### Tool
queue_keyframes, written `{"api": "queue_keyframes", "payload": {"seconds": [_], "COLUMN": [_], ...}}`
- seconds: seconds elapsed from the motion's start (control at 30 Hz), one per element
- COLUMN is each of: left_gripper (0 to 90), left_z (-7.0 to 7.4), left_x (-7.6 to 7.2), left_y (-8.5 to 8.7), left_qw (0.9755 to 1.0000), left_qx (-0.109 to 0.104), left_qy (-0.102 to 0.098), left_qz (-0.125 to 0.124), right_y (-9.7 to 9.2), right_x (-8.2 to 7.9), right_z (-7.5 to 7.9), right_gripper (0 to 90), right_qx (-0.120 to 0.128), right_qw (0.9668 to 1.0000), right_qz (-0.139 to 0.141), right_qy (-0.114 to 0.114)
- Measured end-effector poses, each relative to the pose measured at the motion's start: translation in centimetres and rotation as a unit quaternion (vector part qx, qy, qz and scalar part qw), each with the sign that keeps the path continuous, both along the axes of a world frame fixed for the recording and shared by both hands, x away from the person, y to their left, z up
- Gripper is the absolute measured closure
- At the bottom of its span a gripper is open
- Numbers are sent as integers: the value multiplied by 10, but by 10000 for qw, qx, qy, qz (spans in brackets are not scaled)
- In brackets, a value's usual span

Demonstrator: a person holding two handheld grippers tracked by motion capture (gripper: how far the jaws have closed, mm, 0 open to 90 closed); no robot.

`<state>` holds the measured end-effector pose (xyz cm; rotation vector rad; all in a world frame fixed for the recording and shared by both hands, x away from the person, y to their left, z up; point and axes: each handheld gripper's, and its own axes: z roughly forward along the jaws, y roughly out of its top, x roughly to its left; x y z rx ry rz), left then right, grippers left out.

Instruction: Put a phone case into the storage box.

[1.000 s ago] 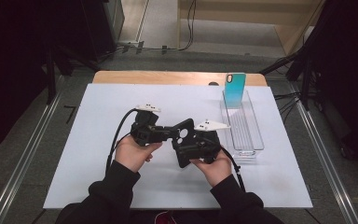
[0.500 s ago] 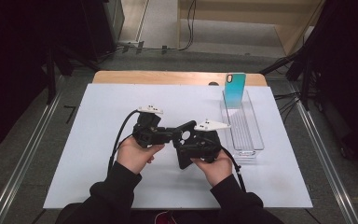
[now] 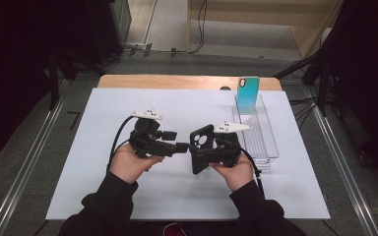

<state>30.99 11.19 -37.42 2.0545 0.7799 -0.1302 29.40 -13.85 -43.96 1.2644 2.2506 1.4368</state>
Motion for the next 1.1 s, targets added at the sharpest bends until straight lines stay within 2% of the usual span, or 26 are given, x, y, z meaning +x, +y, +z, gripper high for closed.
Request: {"api": "queue_keyframes", "payload": {"seconds": [0.1, 0.23, 0.33, 0.57, 0.63, 0.7, 0.8, 0.9, 1.1], "left_gripper": [297, 297, 297, 297, 297, 297, 297, 297, 296], "left_z": [-3, -9, -16, -39, -43, -47, -53, -59, -67], "left_x": [0, -1, -3, -7, -9, -12, -16, -19, -23], "left_y": [7, 15, 21, 34, 37, 40, 47, 53, 64], "left_qw": [9999, 9997, 9992, 9992, 9991, 9985, 9982, 9988, 9987], "left_qx": [-42, -101, 40, 86, 195, 324, 403, 334, 411], "left_qy": [60, -15, -205, -230, -265, -312, -371, -301, -283], "left_qz": [-77, -237, -345, -329, -282, -308, -257, -200, -99], "right_y": [-9, -20, -25, -41, -45, -50, -58, -67, -87], "right_x": [2, 6, 6, 10, 12, 14, 17, 20, 27], "right_z": [5, 12, 19, 30, 33, 37, 42, 48, 61], "right_gripper": [131, 130, 131, 131, 131, 131, 130, 131, 131], "right_qx": [69, 177, 132, 212, 163, 166, 180, 189, 151], "right_qw": [9999, 9992, 9985, 9971, 9969, 9971, 9980, 9987, 9997], "right_qz": [104, 365, 520, 736, 770, 744, 612, 470, 189], "right_qy": [-9, 9, -47, 43, 25, 31, 34, -7, -78]}}
